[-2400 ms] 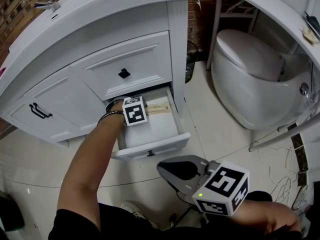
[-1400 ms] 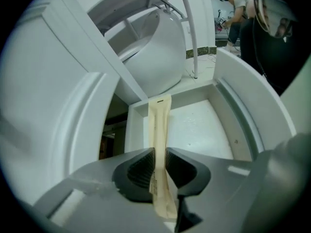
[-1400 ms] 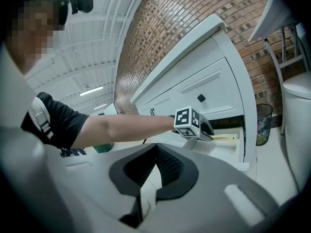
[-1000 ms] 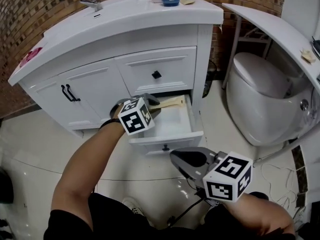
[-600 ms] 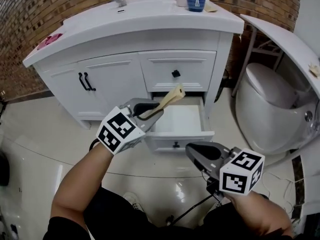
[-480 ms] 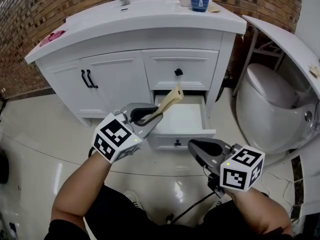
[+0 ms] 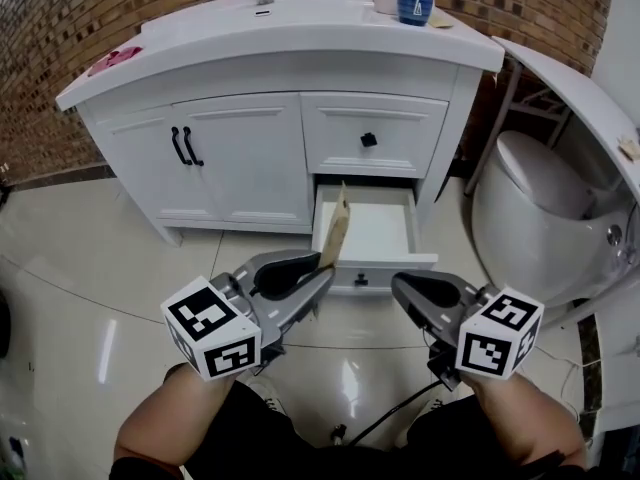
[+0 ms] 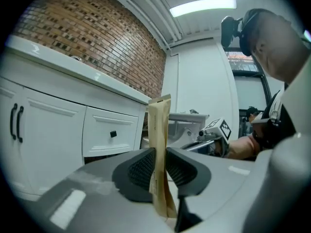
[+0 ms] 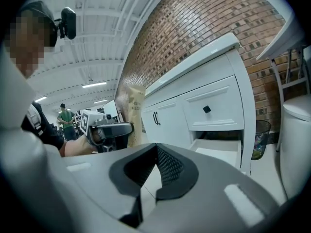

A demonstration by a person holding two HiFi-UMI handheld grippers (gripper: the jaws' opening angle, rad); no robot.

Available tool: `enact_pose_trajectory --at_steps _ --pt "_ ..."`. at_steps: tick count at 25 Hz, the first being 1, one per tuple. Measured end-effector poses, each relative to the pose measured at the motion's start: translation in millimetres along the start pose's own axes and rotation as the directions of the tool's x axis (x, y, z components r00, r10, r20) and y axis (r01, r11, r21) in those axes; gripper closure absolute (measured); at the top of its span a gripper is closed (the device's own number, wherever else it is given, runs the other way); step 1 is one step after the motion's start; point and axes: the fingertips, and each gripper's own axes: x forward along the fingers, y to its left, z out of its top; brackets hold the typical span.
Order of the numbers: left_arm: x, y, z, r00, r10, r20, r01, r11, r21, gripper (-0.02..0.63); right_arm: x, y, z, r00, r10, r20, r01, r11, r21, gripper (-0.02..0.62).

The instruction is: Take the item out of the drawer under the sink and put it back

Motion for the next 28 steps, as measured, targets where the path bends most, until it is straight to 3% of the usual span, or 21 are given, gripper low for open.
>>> enact_pose_trajectory --at_steps 4,11,23,28 --pt "-6.4 -3.7 -15.8 1.000 -0.016 -0.013 0.016 0.999 -0.045 0.533 -2.0 -0.1 0.4 1.000 0.001 0.004 -0.001 1.000 -0.004 0.592" --pt "-5.5 -1.1 -22.3 1.000 -0.019 -0.023 0.018 0.999 -0.034 0.534 -3.1 -1.6 -0.4 1.000 -0.007 0.005 0.007 1.000 -0.011 0.592" --pt "2.9 -6.3 -24.2 0.998 -0.003 -0.063 0.009 0.995 0.097 0.538 -6.1 -4.4 -3.3 1.000 -0.015 0.003 0.015 1.000 -0.007 0.592" --pt "4.7 -4.2 -23.9 0.999 0.020 -0.047 -0.014 0.994 0.107 0.531 -7.3 -3.7 -5.4 1.000 -0.012 -0.005 0.012 1.000 -0.006 0.592"
